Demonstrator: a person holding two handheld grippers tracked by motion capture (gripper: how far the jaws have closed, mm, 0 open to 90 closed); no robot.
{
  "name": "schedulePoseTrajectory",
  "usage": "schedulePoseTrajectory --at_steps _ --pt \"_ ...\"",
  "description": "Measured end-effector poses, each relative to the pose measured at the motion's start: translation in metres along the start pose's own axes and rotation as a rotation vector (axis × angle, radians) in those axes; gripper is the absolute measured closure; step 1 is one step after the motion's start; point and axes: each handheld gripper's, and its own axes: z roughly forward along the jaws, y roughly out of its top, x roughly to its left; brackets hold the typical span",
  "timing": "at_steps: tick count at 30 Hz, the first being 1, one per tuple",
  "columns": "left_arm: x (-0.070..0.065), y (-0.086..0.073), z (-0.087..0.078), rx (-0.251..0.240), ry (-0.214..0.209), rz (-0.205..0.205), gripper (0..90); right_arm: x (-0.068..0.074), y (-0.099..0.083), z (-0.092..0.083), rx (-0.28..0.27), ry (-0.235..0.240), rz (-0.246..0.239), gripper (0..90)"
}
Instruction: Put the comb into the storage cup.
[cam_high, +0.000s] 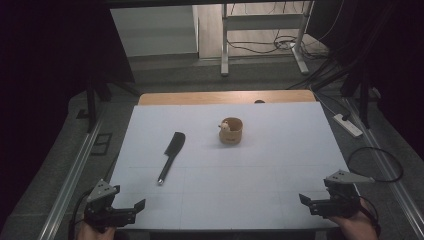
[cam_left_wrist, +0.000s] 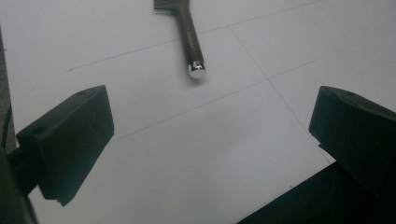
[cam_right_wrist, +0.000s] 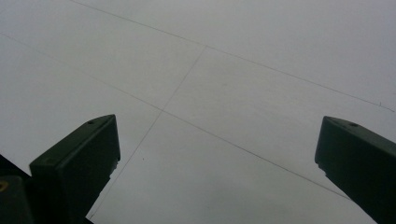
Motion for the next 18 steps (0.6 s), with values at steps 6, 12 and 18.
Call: schedulePoseTrajectory --at_steps 6,12,18 --pt "0.0016 0.0033 0.0022 -0.004 -0.022 0.0 0.1 -0.0004 0.0001 0.0004 0.003 -0.001 0.002 0.0" --pt "0.0039 0.0053 0.0066 0.015 -0.037 -0.004 0.0 -0.0004 0.0002 0.0008 0.007 -0.002 0.003 0.1" --pt "0.008 0.0079 0.0082 0.01 -0.045 -0.017 0.0 -0.0002 0.0002 0.0009 0.009 -0.003 0.002 0.2"
